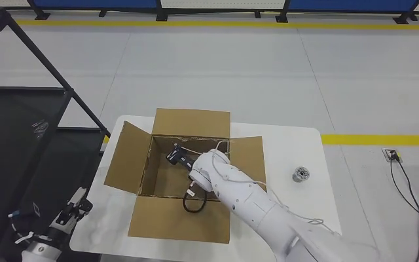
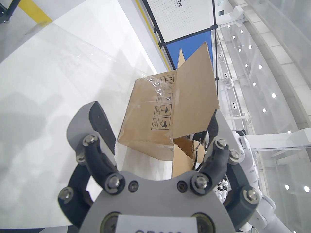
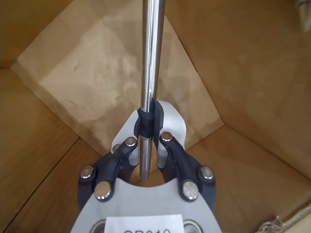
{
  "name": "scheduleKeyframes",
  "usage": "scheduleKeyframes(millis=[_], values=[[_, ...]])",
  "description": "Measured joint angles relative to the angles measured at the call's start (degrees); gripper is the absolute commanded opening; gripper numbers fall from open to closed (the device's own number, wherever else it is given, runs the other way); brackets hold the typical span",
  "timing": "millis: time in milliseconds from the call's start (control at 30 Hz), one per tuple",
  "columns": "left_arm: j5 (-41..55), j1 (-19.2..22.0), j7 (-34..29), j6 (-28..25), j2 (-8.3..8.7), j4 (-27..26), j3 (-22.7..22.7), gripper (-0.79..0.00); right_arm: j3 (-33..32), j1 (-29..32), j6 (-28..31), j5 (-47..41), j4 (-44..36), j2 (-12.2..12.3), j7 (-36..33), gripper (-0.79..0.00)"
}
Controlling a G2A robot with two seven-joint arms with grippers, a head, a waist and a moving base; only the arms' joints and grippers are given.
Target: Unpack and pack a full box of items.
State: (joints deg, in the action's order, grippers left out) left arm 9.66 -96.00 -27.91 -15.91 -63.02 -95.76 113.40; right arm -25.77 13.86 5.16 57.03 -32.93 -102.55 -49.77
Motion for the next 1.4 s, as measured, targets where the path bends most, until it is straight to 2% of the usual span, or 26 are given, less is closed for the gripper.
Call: scheduleKeyframes(millis=[433, 500, 533, 633, 667, 767, 800, 933, 1133, 1300, 1400], values=[[0.0, 0.1, -0.4, -0.2, 0.02, 0.4, 0.3, 0.000, 0.7, -1.1, 1.0, -0.9, 12.6, -5.3, 2.7, -0.785], [0.0, 0.1, -0.4, -0.2, 0.02, 0.4, 0.3, 0.000, 0.6, -1.3, 0.9, -1.1, 14.0, -5.9, 3.0, -0.619], [0.0, 0.2, -0.4, -0.2, 0.02, 0.5, 0.3, 0.000, 0.5, -1.4, 0.8, -1.2, 14.5, -6.1, 3.2, -0.566], [-0.1, 0.1, -0.5, -0.2, 0.04, 0.5, 0.4, 0.000, 0.2, -1.6, 0.7, -1.4, 15.9, -6.7, 3.8, -0.459], [-0.1, 0.1, -0.6, -0.3, 0.04, 0.5, 0.5, 0.000, 0.1, -1.7, 0.7, -1.5, 16.4, -6.9, 4.1, -0.449], [-0.1, 0.0, -0.7, -0.2, 0.05, 0.6, 0.7, 0.000, -0.4, -2.1, 0.4, -2.0, 17.4, -7.3, 4.9, -0.268], [-0.1, 0.0, -0.7, -0.2, 0.05, 0.5, 0.7, 0.000, -0.6, -2.2, 0.3, -2.1, 17.6, -7.4, 5.1, -0.252], [-0.3, -0.1, -0.9, -0.2, 0.05, 0.2, 0.5, 0.000, -0.8, -2.5, -0.3, -1.8, 18.0, -7.8, 6.1, -0.209], [-0.9, 0.2, -0.9, 0.3, 0.05, -0.3, 0.1, 0.000, -1.9, -3.1, 1.0, -2.4, 17.2, -7.8, 8.2, -0.222], [-1.4, 0.8, -1.1, 0.9, 0.09, -0.4, -0.3, 0.000, -2.6, -2.3, 1.4, -1.6, 13.7, -7.0, 9.4, -0.225], [-1.9, 1.4, -1.3, 1.3, 0.12, -0.5, -0.8, 0.000, -3.5, -1.3, 1.3, -0.9, 10.0, -5.9, 10.4, -0.200]])
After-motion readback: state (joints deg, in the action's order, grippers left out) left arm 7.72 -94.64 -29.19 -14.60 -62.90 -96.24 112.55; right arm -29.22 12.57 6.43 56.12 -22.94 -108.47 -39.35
